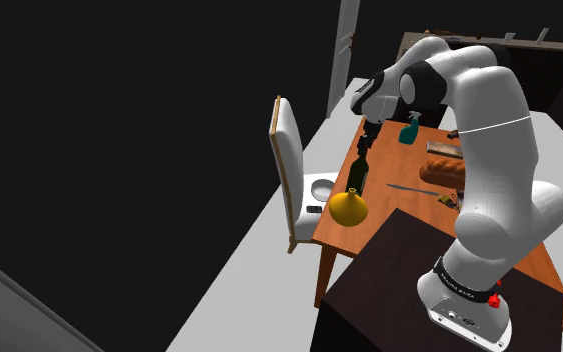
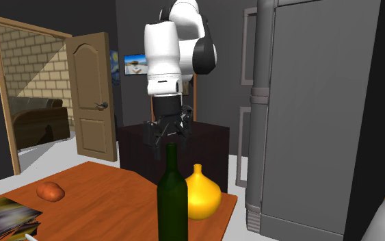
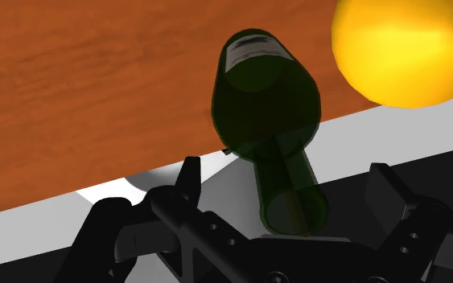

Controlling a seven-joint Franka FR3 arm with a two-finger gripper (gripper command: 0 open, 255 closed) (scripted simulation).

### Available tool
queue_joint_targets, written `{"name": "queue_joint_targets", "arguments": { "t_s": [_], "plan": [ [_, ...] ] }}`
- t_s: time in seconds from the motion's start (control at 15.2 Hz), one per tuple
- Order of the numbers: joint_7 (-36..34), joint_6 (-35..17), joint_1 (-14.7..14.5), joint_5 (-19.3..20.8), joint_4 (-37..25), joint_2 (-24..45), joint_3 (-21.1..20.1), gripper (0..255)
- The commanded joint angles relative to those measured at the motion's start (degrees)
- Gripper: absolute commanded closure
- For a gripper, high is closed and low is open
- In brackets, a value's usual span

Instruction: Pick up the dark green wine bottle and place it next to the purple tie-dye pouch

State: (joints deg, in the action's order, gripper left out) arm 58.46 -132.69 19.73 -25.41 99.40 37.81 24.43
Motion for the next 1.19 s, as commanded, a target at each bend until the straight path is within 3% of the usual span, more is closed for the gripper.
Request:
{"name": "queue_joint_targets", "arguments": {
  "t_s": [0.0, 0.59, 1.12],
  "plan": [
    [0.0, 0.0, 0.0, 0.0, 0.0, 0.0, 0.0, 255],
    [0.0, -0.01, 0.0, 0.0, 0.0, 0.0, 0.0, 255],
    [-1.51, 3.93, -1.11, 2.19, -0.22, -3.94, 1.66, 255]
  ]
}}
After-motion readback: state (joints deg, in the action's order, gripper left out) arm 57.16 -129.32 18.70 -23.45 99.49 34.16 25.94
